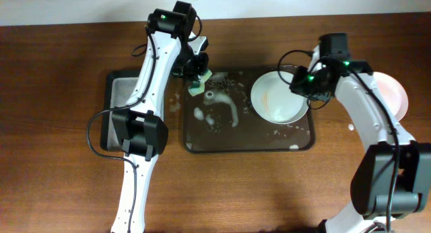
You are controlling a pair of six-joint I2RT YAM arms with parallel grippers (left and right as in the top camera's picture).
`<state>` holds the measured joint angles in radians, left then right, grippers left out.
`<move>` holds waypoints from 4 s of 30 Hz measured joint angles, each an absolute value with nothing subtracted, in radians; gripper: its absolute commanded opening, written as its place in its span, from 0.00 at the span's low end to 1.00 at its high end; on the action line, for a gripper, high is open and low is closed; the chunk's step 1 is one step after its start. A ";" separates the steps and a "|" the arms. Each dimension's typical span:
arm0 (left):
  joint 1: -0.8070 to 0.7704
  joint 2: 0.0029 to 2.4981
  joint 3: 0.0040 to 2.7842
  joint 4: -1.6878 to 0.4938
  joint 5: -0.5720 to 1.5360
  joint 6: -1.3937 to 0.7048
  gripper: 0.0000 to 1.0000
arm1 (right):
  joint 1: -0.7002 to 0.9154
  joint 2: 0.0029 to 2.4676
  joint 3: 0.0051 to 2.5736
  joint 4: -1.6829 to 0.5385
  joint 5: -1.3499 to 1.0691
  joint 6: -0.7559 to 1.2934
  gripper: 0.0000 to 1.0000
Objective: Clean dirty plates on tray and stack at the side
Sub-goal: 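Lower the plate onto the cleaned plate and open the right gripper, then move the right gripper to the last white plate and grasp its rim, then bring the sponge in the left gripper onto the held plate and scrub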
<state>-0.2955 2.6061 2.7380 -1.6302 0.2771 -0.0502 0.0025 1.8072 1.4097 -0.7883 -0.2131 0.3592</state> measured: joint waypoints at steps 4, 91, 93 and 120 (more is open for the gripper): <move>-0.295 2.606 2.738 -1.631 0.260 -0.050 0.00 | 0.034 1.835 1.410 -0.796 -0.178 0.363 0.33; -0.271 2.606 2.738 -1.634 0.253 -0.077 0.00 | 0.021 2.117 1.467 -0.762 -0.336 0.184 0.04; -0.281 2.606 2.738 -1.639 0.253 -0.077 0.00 | 0.021 2.120 1.467 -0.749 -0.340 0.184 0.04; -0.524 2.590 2.352 -1.108 0.208 -0.161 0.00 | 0.021 2.124 1.467 -0.728 -0.358 0.188 0.04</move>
